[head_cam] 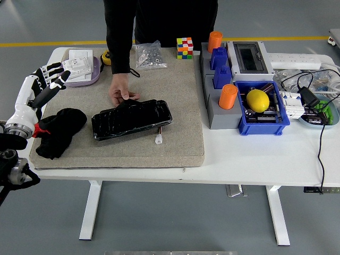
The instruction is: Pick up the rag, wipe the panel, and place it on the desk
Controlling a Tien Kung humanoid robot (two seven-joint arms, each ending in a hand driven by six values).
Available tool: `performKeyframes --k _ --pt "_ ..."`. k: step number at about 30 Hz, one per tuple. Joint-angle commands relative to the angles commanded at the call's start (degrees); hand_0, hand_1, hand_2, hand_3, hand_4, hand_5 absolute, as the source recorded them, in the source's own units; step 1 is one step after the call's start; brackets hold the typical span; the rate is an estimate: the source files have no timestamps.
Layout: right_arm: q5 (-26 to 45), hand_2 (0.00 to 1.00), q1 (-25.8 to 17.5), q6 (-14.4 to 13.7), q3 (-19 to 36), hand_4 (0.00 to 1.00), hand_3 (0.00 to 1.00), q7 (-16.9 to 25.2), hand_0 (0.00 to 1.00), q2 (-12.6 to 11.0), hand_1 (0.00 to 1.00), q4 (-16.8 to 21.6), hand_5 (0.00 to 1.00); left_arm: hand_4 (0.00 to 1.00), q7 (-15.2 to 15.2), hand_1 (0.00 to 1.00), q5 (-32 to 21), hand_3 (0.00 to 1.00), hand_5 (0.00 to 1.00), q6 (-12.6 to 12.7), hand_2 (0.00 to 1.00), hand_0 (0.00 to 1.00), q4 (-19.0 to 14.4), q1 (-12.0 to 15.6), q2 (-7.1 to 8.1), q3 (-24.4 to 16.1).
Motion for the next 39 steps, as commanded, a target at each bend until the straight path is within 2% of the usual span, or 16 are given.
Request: performKeyframes --k 2,7,13,15,31,39 --pt "-0.1 0.639 -0.2 0.1 0.1 0.998 0.617 0.1 0.695 0.3 0.451 0.0 0.701 0.883 -0.9 0.687 -1.7 0.649 0.434 -1.2 0.710 0.548 -0.3 0.7 -0.60 -0.4" --pt "-0.3 0.639 -0.5 0.2 0.1 0.998 0.617 0.2 0.695 0.7 0.451 0.1 0.701 0.883 -3.0 0.687 -4.1 0.649 0.434 -3.2 0.710 0.548 -0.7 1.4 -2.10 -1.9" --pt "-0.4 0.639 -0.6 0.3 0.0 0.998 0.617 0.2 0.696 0.9 0.452 0.0 0.702 0.881 -4.7 0.683 -7.1 0.640 0.419 -4.0 0.698 0.548 -1.6 1.8 -2.92 -3.2" --pt "-0.4 0.639 -0.6 0.3 0.0 0.998 0.617 0.2 0.694 0.9 0.452 0.0 0.703 0.867 -4.9 0.682 -7.2 0.609 0.396 -3.9 0.661 0.546 -1.8 1.9 -3.00 -3.6" --pt "-0.5 0.639 -0.4 0.9 -3.3 0.998 0.618 -0.2 0.692 0.5 0.453 0.1 0.704 0.864 -5.4 0.680 -6.3 0.598 0.395 -3.7 0.647 0.541 -1.6 3.3 -1.33 -4.9" --pt "-0.3 0.639 -0.2 0.5 -4.1 0.998 0.618 -0.5 0.691 0.6 0.453 0.3 0.705 0.840 -5.4 0.680 -6.4 0.590 0.357 -3.7 0.634 0.543 -2.3 3.9 -0.95 -5.1"
